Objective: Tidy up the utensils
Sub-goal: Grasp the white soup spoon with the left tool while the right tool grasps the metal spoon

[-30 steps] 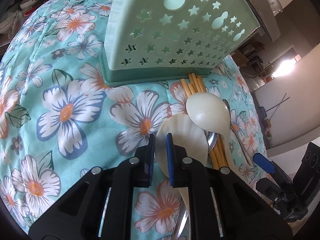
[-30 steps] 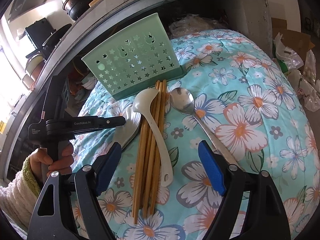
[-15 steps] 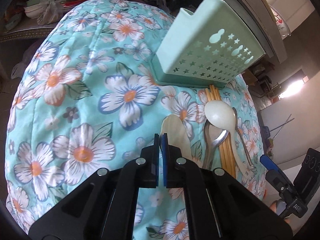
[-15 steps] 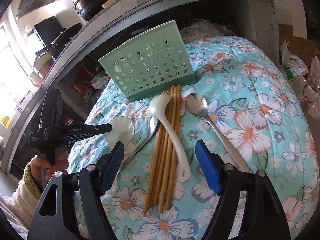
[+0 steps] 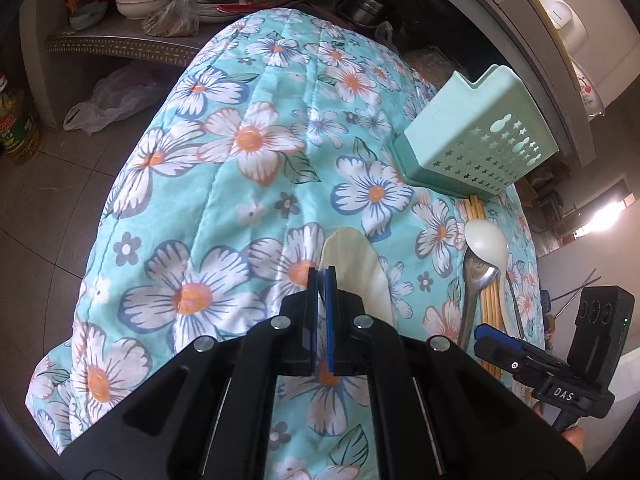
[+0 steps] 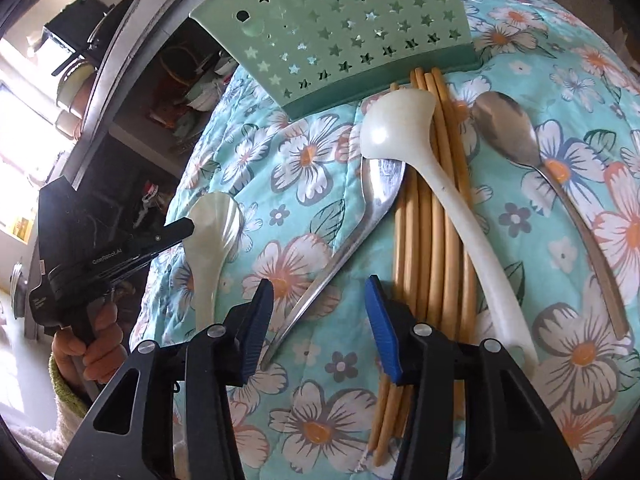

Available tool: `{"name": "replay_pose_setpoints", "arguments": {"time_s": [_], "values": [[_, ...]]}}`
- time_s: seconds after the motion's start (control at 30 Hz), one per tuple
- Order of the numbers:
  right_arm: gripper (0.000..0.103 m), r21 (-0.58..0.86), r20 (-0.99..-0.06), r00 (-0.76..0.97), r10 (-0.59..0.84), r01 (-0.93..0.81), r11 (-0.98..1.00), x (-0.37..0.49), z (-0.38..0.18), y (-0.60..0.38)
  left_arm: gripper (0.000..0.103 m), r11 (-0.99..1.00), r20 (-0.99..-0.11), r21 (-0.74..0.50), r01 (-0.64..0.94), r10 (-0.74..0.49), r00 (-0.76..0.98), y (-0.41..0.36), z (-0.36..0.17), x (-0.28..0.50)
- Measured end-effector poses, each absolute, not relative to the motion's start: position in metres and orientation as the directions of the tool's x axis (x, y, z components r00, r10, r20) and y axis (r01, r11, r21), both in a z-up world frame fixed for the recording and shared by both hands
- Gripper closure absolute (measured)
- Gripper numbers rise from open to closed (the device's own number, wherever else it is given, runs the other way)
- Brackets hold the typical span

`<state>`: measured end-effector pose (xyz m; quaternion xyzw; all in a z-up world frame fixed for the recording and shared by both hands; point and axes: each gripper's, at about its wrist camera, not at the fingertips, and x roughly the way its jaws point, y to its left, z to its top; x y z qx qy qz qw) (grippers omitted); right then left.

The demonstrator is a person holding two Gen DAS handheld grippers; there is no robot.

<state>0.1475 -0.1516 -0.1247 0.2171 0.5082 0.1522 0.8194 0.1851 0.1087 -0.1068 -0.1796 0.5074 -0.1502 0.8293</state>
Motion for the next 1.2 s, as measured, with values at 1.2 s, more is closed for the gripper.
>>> {"name": "replay_pose_setpoints", "arguments": {"time_s": [1.2], "values": [[0.059, 0.465, -0.811, 0.263, 0.523, -0.252, 0.849, 0.153, -0.116, -0.137, 0.098, 0.876, -0.78, -0.481, 0.032, -0.444, 0.442, 0.119, -0.116, 0.184]]}}
